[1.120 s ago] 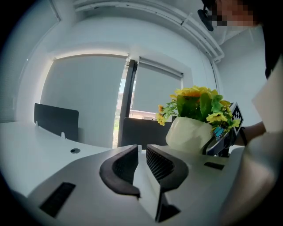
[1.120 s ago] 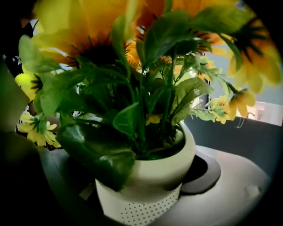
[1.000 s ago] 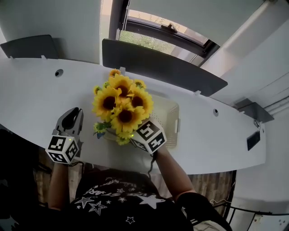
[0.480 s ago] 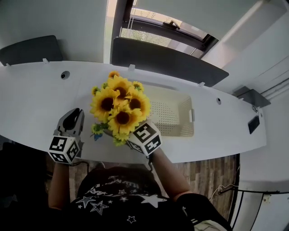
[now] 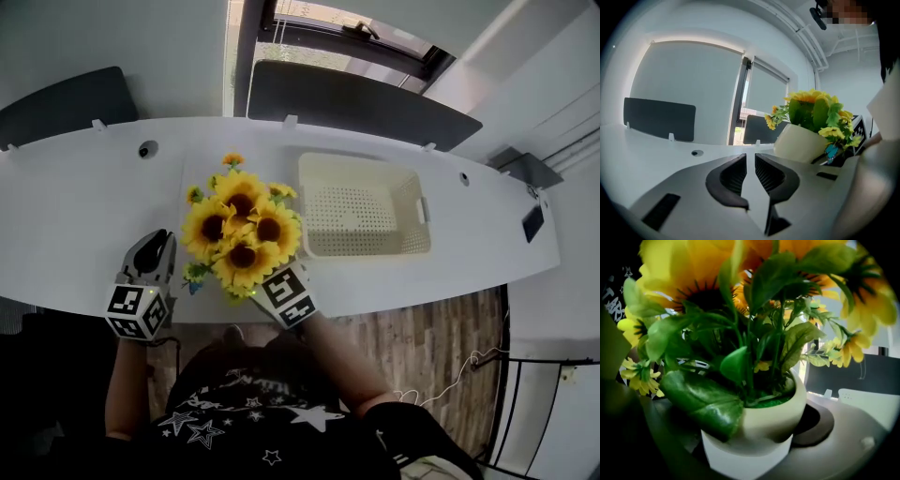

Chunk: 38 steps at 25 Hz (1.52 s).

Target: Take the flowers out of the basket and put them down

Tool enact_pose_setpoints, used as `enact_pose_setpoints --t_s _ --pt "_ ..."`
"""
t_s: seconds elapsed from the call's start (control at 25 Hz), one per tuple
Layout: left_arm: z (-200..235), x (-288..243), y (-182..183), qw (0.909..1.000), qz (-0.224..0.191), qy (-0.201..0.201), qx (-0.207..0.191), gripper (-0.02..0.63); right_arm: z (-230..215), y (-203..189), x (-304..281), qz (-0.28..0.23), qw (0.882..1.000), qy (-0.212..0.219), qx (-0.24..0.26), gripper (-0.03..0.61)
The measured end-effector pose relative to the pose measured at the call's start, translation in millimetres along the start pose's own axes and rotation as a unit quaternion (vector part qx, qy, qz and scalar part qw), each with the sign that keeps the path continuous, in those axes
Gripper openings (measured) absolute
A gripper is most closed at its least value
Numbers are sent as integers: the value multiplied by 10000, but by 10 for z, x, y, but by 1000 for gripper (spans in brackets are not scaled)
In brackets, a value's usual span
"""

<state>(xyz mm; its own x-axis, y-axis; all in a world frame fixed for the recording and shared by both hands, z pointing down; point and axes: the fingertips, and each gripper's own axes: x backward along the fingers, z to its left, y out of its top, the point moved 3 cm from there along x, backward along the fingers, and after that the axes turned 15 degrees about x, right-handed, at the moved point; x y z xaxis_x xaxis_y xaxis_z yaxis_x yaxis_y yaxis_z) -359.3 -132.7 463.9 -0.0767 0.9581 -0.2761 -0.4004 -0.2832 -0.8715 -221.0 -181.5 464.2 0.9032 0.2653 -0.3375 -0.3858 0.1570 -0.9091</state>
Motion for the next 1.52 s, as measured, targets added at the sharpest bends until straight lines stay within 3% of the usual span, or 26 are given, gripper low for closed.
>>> enact_pose_setpoints --t_s 0.44,0.8,1.36,1.52 --pt "280 51 -415 9987 370 95 340 60 304 -658 -300 574 9981 -214 -98 526" --pt "366 89 -680 9966 639 208 482 60 463 -1043 -427 837 9956 -100 -408 526" --pt "339 98 -817 9954 750 258 534 60 604 -1217 -462 1188 9920 138 -406 526" --pt "330 123 -847 9954 721 265 570 60 606 -1283 -480 1372 9903 112 -167 527"
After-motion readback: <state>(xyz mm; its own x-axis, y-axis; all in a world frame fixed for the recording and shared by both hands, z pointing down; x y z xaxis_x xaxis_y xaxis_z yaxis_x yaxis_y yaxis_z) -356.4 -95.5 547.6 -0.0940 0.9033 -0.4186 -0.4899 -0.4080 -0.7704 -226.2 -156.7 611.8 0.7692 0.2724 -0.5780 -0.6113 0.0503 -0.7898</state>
